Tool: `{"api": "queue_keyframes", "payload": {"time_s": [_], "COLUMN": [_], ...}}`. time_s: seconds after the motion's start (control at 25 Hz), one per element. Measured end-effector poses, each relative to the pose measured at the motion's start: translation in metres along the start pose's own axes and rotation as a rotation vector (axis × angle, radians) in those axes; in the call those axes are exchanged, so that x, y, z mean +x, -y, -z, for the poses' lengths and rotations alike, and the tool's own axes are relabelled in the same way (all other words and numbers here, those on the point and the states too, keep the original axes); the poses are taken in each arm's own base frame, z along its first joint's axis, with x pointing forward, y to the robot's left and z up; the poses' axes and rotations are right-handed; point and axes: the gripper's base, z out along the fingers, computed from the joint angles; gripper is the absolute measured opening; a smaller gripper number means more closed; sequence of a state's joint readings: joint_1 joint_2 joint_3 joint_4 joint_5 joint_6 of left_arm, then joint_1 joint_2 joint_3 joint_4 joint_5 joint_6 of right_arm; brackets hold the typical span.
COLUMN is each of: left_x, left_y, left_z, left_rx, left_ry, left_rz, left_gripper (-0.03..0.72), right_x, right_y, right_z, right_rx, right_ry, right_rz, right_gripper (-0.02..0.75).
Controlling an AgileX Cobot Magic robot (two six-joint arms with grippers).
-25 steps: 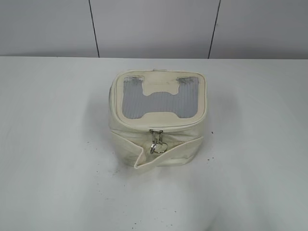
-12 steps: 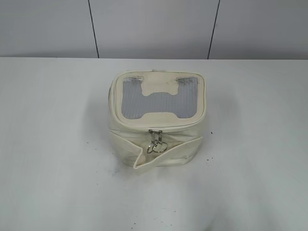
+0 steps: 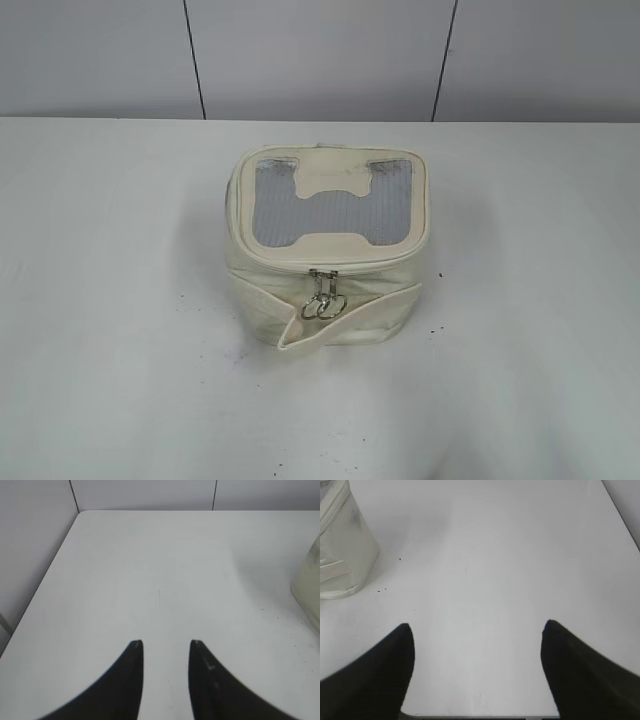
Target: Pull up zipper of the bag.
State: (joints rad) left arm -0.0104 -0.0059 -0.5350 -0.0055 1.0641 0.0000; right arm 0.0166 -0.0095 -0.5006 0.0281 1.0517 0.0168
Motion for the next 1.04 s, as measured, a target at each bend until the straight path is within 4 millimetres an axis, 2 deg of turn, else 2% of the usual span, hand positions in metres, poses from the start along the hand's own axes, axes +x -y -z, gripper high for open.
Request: {"api": "queue_keyframes", "payload": {"time_s": [1.04], "left_x": [0.0000], "left_y": [0.0000], "left_z": [0.0000], "left_rx": [0.002], "left_ry": [0.000], "left_rz": [-0.001], "left_gripper": [0.244], "right_x": [0.0000], "right_y": [0.0000], "right_z": [0.0000], "right_rx": [0.002], "right_ry": [0.000], "right_rz": [-0.001], "right_gripper": [0.588]}}
